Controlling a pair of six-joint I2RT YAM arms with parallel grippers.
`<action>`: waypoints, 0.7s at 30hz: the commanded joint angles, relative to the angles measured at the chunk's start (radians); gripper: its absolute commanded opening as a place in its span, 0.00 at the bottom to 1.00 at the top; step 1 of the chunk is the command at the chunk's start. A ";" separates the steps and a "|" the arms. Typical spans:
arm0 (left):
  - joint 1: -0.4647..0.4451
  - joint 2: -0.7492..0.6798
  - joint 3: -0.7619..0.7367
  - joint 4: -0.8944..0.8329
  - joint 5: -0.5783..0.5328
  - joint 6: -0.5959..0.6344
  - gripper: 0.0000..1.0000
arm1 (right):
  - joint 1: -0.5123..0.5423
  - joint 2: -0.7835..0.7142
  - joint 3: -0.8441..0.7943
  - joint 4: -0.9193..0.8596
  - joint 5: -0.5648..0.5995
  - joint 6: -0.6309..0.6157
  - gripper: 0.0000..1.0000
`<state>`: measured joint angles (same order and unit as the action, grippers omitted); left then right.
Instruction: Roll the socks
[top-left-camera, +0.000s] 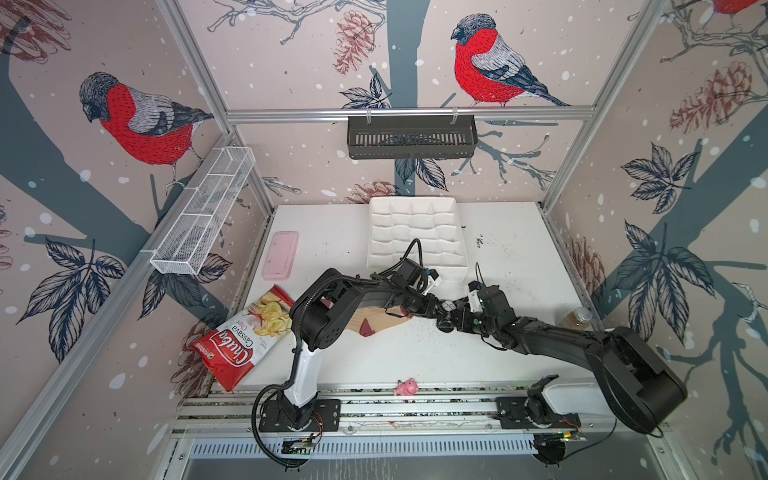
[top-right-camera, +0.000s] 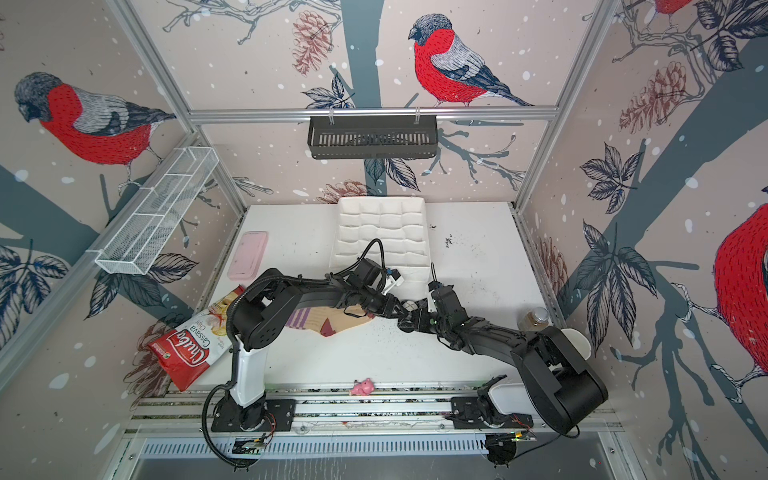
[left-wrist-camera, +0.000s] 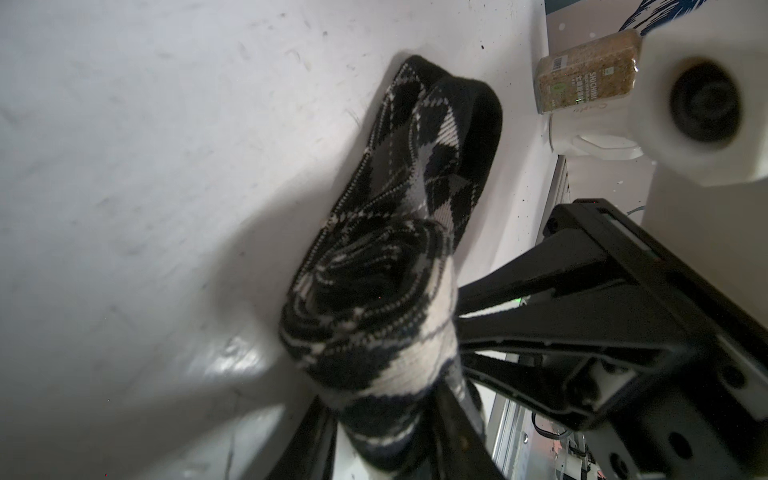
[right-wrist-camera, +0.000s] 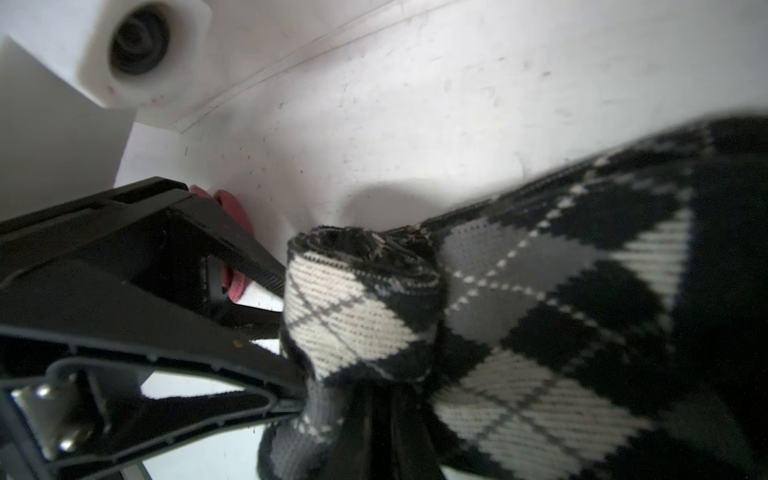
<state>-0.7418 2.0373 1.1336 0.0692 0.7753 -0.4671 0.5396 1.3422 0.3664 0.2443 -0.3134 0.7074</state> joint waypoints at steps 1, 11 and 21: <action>-0.001 -0.011 -0.006 0.051 0.024 -0.002 0.32 | 0.021 0.006 -0.001 -0.057 -0.041 0.028 0.12; -0.005 -0.027 -0.017 0.027 0.034 0.008 0.00 | 0.043 -0.015 -0.016 -0.043 -0.043 0.056 0.12; -0.005 -0.042 0.002 -0.128 -0.018 0.084 0.00 | -0.055 -0.214 0.080 -0.273 -0.022 -0.066 0.31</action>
<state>-0.7437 2.0026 1.1290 -0.0093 0.7746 -0.4179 0.5076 1.1545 0.4297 0.0578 -0.3305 0.7013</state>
